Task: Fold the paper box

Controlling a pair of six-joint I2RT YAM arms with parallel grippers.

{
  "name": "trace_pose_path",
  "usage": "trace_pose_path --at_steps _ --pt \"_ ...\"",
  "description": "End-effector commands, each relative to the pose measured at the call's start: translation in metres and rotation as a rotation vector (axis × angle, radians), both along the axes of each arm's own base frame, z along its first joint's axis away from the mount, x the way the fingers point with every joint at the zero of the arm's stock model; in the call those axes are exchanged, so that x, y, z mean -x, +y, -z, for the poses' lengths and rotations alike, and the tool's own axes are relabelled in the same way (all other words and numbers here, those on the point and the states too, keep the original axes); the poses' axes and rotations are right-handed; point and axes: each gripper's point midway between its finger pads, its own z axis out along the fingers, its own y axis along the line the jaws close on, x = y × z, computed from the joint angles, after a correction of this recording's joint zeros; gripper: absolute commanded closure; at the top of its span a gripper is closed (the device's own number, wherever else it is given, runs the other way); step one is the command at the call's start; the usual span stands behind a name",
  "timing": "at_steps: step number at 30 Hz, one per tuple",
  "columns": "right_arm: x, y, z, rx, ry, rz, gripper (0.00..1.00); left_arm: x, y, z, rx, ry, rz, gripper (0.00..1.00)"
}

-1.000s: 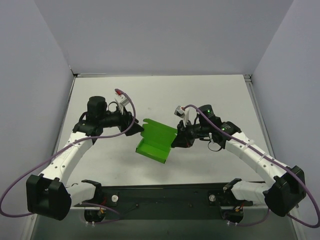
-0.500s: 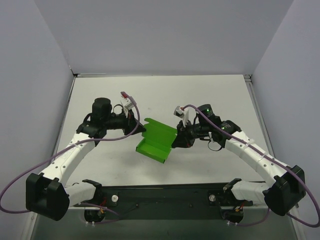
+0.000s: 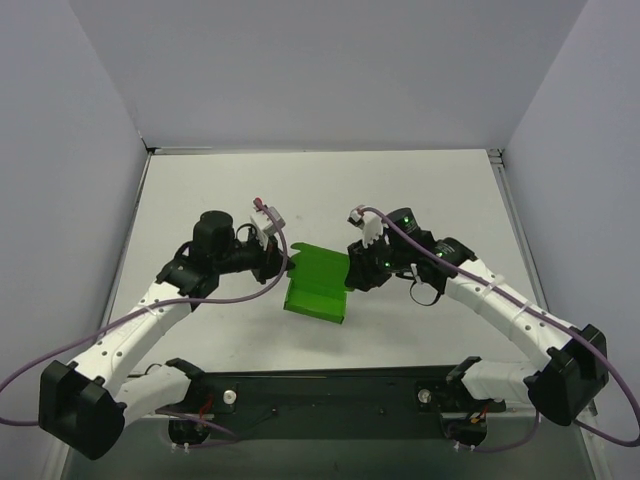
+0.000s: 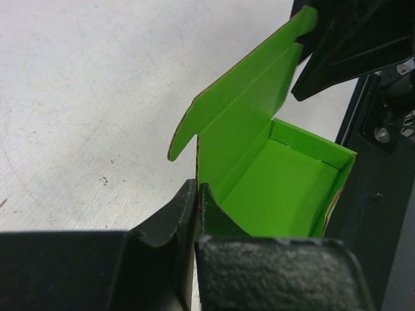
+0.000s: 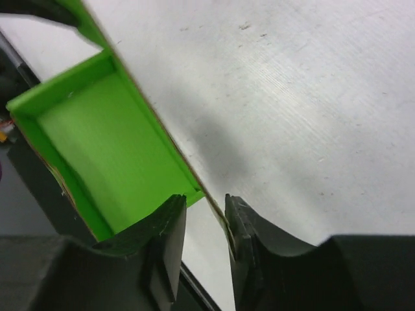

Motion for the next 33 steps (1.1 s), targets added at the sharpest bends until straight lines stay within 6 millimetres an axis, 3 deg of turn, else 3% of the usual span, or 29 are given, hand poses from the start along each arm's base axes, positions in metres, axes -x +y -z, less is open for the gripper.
trace_pose_path --at_steps 1,2,3,4,6,9,12,15,27,33 --pt "-0.04 -0.021 -0.011 -0.015 0.004 0.32 0.58 -0.014 0.016 -0.006 -0.068 -0.146 -0.14 1.0" --pt "-0.043 -0.02 -0.013 -0.056 0.014 0.348 0.44 -0.013 0.017 -0.008 -0.065 -0.154 -0.144 1.0" --pt "-0.042 -0.021 -0.017 -0.093 0.01 0.348 0.41 -0.012 0.016 -0.007 -0.059 -0.16 -0.14 1.0" --pt "-0.039 -0.023 -0.009 -0.103 0.019 0.35 0.41 -0.012 0.017 -0.008 -0.058 -0.163 -0.143 1.0" --pt "-0.034 -0.014 -0.024 -0.202 -0.036 0.28 0.41 -0.013 0.017 -0.008 -0.062 -0.159 -0.149 1.0" --pt "-0.026 -0.013 -0.026 -0.246 -0.094 0.22 0.41 -0.011 0.016 -0.008 -0.06 -0.151 -0.135 1.0" --pt "-0.026 -0.018 -0.013 -0.219 -0.113 0.207 0.41 -0.002 0.009 -0.013 -0.027 -0.153 -0.077 1.0" --pt "-0.032 -0.016 -0.013 -0.257 -0.131 0.178 0.41 0.007 0.003 -0.018 0.009 -0.159 -0.022 1.0" --pt "-0.051 -0.011 -0.02 -0.341 -0.159 0.156 0.46 0.024 -0.007 -0.028 0.074 -0.161 0.077 1.0" --pt "-0.047 -0.008 -0.024 -0.362 -0.154 0.134 0.62 0.023 -0.007 -0.027 0.073 -0.157 0.074 1.0"
